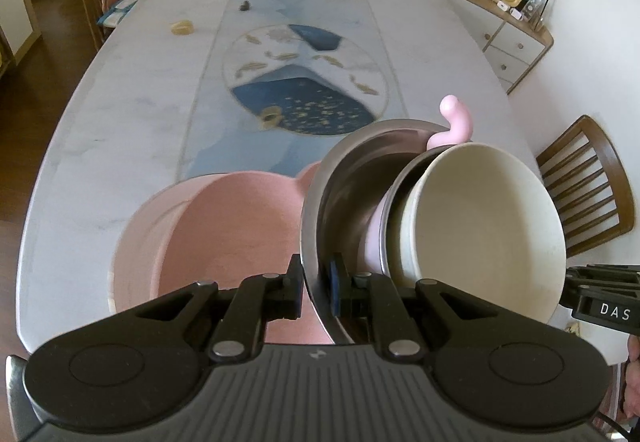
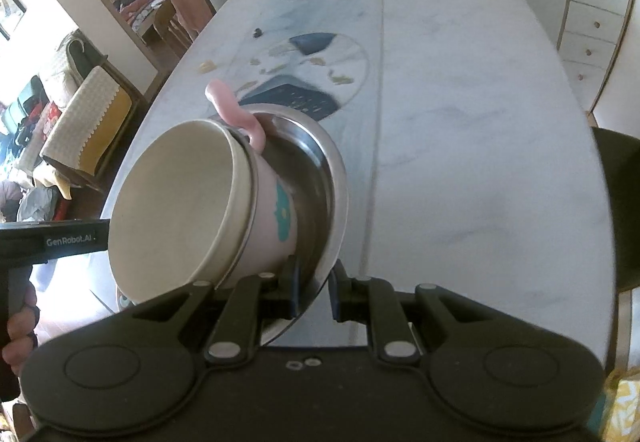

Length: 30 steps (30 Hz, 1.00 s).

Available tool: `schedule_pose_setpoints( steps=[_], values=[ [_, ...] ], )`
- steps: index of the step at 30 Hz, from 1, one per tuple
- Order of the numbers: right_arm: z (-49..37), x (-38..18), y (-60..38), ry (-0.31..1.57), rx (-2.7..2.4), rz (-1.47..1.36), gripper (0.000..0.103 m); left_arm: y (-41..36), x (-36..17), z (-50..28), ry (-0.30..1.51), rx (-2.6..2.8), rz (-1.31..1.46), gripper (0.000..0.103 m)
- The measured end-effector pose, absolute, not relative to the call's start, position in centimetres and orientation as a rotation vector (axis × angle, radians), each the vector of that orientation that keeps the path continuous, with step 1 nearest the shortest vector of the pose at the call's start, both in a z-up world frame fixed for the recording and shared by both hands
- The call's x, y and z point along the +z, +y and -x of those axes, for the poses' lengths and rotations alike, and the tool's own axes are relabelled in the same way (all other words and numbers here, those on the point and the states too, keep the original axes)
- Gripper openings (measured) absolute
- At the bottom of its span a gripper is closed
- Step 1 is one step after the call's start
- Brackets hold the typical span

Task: Organize plates and bowls
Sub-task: 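Carry the nested bowls over the pink bear-shaped plate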

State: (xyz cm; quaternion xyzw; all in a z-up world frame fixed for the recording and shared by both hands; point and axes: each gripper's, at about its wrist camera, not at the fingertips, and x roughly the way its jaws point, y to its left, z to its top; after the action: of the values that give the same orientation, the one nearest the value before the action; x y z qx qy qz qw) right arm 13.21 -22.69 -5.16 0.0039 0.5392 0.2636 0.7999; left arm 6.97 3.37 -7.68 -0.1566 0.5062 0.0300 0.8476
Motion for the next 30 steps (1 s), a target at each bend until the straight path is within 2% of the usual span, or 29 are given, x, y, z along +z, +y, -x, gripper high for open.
schedule_pose_setpoints(
  steps=[15, 30],
  values=[
    [-10.6, -7.5, -15.3, 1.18, 0.497, -0.054, 0.015, 11.1, -9.2, -6.1, 1.096, 0.0, 0.265, 0.012],
    [-9.6, -8.8, -11.9, 1.2, 0.531, -0.034, 0.016, 14.3, -10.1, -4.8, 1.108, 0.001, 0.248, 0.012]
  ],
)
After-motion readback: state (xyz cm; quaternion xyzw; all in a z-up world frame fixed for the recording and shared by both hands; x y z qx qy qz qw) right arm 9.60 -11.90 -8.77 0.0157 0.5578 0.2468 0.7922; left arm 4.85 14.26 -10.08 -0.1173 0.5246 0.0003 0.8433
